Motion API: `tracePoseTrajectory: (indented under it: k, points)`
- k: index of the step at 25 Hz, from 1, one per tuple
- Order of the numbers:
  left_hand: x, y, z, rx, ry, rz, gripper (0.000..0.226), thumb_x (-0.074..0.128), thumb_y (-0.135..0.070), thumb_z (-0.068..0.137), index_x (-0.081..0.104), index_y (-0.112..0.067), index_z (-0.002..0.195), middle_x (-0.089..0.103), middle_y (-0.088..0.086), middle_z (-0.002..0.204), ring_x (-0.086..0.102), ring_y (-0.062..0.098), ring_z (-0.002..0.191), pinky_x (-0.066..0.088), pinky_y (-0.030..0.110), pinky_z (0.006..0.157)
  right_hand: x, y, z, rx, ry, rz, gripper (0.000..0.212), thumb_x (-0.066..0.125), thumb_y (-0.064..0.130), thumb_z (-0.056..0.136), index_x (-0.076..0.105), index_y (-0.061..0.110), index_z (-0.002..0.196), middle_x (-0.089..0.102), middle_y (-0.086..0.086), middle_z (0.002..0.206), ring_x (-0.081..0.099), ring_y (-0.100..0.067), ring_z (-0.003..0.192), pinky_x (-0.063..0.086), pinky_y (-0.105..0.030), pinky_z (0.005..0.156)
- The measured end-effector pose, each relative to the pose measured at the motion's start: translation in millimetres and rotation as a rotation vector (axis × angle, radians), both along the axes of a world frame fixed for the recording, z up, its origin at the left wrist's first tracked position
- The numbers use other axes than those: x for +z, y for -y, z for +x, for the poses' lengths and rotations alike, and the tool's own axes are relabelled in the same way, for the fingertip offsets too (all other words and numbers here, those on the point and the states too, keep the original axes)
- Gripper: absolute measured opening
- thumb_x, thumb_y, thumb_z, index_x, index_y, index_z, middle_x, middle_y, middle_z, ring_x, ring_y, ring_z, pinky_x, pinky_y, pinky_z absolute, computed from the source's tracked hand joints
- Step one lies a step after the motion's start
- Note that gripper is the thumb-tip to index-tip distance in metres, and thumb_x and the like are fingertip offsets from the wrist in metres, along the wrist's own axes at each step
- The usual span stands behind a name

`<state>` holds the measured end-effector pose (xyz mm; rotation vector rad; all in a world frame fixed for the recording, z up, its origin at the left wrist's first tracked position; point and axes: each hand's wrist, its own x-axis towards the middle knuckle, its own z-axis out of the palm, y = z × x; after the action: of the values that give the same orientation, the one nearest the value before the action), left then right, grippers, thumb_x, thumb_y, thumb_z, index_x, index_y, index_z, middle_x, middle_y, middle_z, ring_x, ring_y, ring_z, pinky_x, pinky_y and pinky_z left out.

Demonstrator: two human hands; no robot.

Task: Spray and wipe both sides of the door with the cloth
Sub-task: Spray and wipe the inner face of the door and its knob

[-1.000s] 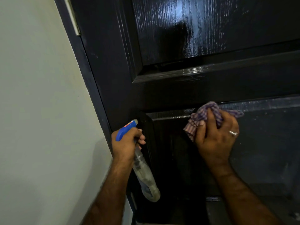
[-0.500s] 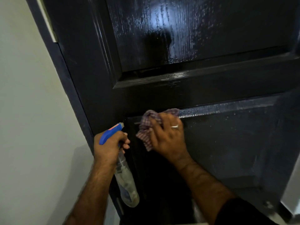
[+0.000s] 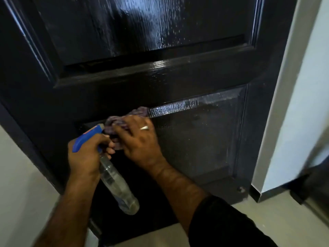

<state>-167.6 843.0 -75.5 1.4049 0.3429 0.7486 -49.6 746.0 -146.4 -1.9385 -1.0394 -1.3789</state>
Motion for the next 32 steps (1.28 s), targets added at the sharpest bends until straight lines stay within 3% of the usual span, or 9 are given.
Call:
tracePoseTrajectory:
  k: [3,6,12,15,19,23,28,30,32]
  points:
    - [0.4,-4.8,0.7,0.011,0.014,0.022,0.013,0.065,-0.004,0.084,0.07,-0.007,0.073,0.065,0.006,0.056,0.057,0.016,0.043,0.047,0.021,0.042,10.8,-12.0,1.0,0.075,0.059,-0.075,0.043,0.072,0.029,0.095,0.073,0.012,0.133,0.065,-0.02,0.14,0.057,-0.039,0.131,0.036,-0.052,0.113]
    - [0.2,-3.6,6.8,-0.011,-0.042,0.061,0.013,0.066,-0.009,0.085,0.071,-0.01,0.074,0.067,0.006,0.061,0.059,0.016,0.048,0.047,0.026,0.049,-0.2,40.7,24.8,-0.118,0.052,0.04,0.038,0.065,0.026,0.1,0.073,0.011,0.134,0.065,-0.02,0.14,0.06,-0.039,0.126,0.041,-0.053,0.109]
    - [-4.7,22.5,17.1,-0.046,-0.091,0.042,0.012,0.066,-0.012,0.092,0.073,-0.013,0.082,0.072,0.005,0.071,0.064,0.016,0.061,0.052,0.033,0.065,-8.7,180.6,66.9,-0.498,-0.212,0.664,0.031,0.067,0.02,0.1,0.075,0.01,0.129,0.063,-0.022,0.132,0.059,-0.039,0.12,0.049,-0.055,0.1]
    - [-4.9,28.3,16.2,-0.034,-0.084,0.038,0.014,0.065,-0.012,0.093,0.073,-0.014,0.082,0.072,0.006,0.072,0.064,0.016,0.062,0.052,0.034,0.066,-8.2,120.7,40.2,-0.23,-0.092,0.458,0.035,0.07,0.011,0.095,0.076,0.009,0.13,0.064,-0.024,0.133,0.059,-0.041,0.122,0.046,-0.053,0.107]
    - [2.5,16.3,11.3,0.019,-0.013,-0.008,0.027,0.066,-0.007,0.088,0.074,-0.015,0.064,0.068,0.004,0.06,0.059,0.016,0.05,0.05,0.027,0.052,6.0,10.3,3.5,0.104,0.04,0.159,0.029,0.069,0.014,0.1,0.077,0.005,0.126,0.066,-0.027,0.132,0.059,-0.043,0.125,0.042,-0.052,0.109]
    - [4.1,-1.1,9.0,0.006,-0.027,0.044,0.011,0.068,-0.017,0.078,0.072,-0.014,0.069,0.068,0.006,0.061,0.058,0.015,0.047,0.048,0.025,0.047,9.2,23.9,16.9,-0.028,0.073,0.059,0.038,0.071,0.022,0.098,0.074,0.01,0.134,0.066,-0.023,0.135,0.058,-0.041,0.125,0.042,-0.055,0.107]
    - [2.7,11.8,16.3,-0.027,-0.073,0.062,0.015,0.066,-0.009,0.092,0.072,-0.013,0.078,0.069,0.005,0.067,0.06,0.016,0.056,0.05,0.03,0.058,-4.7,155.5,64.5,-0.442,-0.077,0.429,0.04,0.066,0.018,0.096,0.071,0.009,0.134,0.064,-0.022,0.13,0.059,-0.041,0.118,0.049,-0.055,0.099]
    - [0.0,19.1,19.1,-0.037,-0.074,0.058,0.015,0.065,-0.008,0.092,0.072,-0.013,0.079,0.069,0.004,0.065,0.06,0.014,0.054,0.05,0.028,0.056,0.7,177.7,69.3,-0.505,-0.227,0.68,0.033,0.064,0.018,0.097,0.073,0.01,0.128,0.063,-0.02,0.127,0.059,-0.04,0.116,0.05,-0.054,0.096]
    - [-2.4,23.1,19.1,-0.043,-0.065,0.068,0.015,0.065,-0.007,0.091,0.071,-0.011,0.078,0.069,0.004,0.063,0.06,0.013,0.051,0.049,0.026,0.051,4.5,153.8,61.6,-0.458,-0.249,0.73,0.029,0.066,0.017,0.098,0.076,0.011,0.124,0.065,-0.019,0.126,0.06,-0.04,0.116,0.05,-0.055,0.097]
